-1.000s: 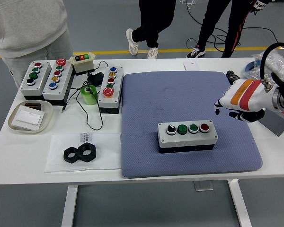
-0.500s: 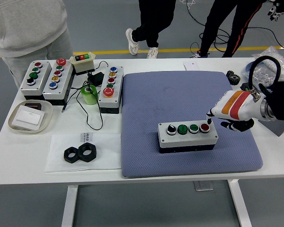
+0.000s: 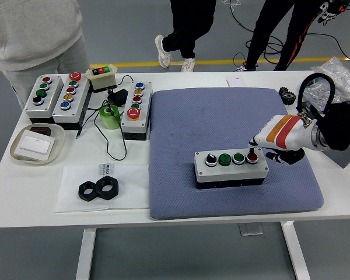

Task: Pick up the button,place it on the desk,press the button,press the button

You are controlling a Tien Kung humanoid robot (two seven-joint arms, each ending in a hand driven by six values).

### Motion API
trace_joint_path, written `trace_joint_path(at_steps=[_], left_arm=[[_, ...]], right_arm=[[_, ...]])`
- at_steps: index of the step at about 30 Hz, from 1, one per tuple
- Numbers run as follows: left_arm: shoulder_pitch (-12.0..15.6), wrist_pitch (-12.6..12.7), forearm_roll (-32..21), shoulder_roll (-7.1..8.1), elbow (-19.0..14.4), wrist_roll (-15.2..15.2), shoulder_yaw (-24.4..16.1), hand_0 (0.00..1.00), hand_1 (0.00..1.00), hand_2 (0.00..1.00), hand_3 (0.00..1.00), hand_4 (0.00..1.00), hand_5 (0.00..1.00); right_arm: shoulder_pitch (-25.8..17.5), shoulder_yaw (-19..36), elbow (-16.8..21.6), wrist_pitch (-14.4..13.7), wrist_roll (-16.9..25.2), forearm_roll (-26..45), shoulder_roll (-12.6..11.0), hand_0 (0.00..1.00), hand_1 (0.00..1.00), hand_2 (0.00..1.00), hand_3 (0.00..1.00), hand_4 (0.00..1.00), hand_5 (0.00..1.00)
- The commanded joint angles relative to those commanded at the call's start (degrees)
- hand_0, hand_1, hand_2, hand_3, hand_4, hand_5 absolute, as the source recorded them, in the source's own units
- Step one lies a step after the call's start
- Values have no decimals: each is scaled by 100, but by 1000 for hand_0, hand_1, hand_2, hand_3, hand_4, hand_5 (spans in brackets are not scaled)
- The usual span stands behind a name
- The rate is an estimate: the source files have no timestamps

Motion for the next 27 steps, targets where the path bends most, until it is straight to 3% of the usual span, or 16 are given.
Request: trace_joint_path(at_steps=[27], left_arm=[[-11, -19, -51, -5, 0, -22, 135, 742, 914, 984, 940, 607, 998]], right_arm=[[-209, 149, -227, -73, -54, -33, 174, 260, 83, 100, 764, 403, 2]])
